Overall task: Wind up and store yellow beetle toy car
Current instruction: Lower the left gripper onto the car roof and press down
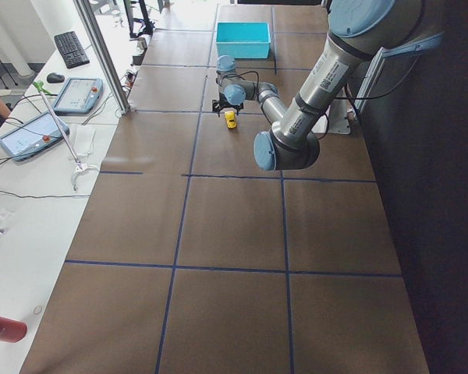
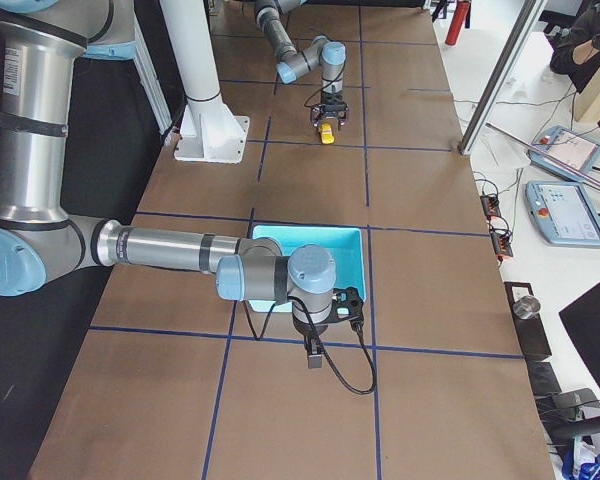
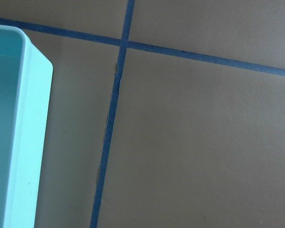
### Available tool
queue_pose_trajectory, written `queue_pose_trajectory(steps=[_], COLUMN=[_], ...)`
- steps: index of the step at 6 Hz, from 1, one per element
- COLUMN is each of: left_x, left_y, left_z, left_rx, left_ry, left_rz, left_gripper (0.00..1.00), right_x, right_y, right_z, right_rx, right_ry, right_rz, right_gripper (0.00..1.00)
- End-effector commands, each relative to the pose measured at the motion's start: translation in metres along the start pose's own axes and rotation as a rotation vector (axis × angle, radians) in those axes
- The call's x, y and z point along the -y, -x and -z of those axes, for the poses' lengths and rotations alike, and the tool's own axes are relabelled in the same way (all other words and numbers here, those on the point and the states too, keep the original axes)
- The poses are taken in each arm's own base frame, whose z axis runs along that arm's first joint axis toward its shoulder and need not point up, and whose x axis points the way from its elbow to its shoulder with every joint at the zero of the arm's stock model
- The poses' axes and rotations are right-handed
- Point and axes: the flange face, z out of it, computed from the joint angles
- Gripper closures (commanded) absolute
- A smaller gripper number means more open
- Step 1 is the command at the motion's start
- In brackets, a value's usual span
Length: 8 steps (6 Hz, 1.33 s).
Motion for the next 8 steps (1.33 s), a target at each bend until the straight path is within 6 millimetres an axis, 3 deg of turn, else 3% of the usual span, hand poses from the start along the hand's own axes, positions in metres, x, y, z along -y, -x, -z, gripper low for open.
queue_pose_trajectory(steps=[1, 2, 3, 4, 5, 6, 7, 8], left_x=[0.002, 0.004, 0.006, 0.008, 0.009, 0.007, 0.01, 0.008], left_y=[0.0, 0.0, 0.0, -0.001, -0.003, -0.002, -0.006, -0.009], left_z=[-0.006, -0.006, -0.004, -0.001, 0.003, 0.002, 0.02, 0.026], left_rx=[-0.004, -0.004, -0.004, -0.003, -0.001, -0.002, 0.005, 0.013], left_ry=[0.009, 0.009, 0.005, 0.001, -0.008, -0.002, -0.04, -0.093], left_rz=[0.002, 0.002, -0.001, 0.003, -0.003, -0.01, -0.028, -0.054], left_gripper=[0.13, 0.26, 0.44, 0.67, 0.83, 0.93, 0.95, 0.95], right_x=[0.0, 0.0, 0.0, -0.001, -0.002, -0.004, -0.003, -0.004], right_y=[0.0, 0.0, 0.0, 0.0, 0.0, -0.001, 0.0, -0.001], right_z=[0.0, 0.0, 0.0, 0.0, -0.001, -0.002, -0.001, -0.002], right_rx=[0.002, 0.002, 0.002, 0.003, 0.004, 0.005, 0.004, 0.005], right_ry=[0.0, 0.0, 0.0, 0.001, 0.002, 0.004, 0.003, 0.004], right_rz=[0.0, 0.0, 0.0, -0.001, -0.002, -0.004, -0.003, -0.004], right_gripper=[0.0, 0.0, 0.0, 0.0, 0.0, 0.0, 0.0, 0.0])
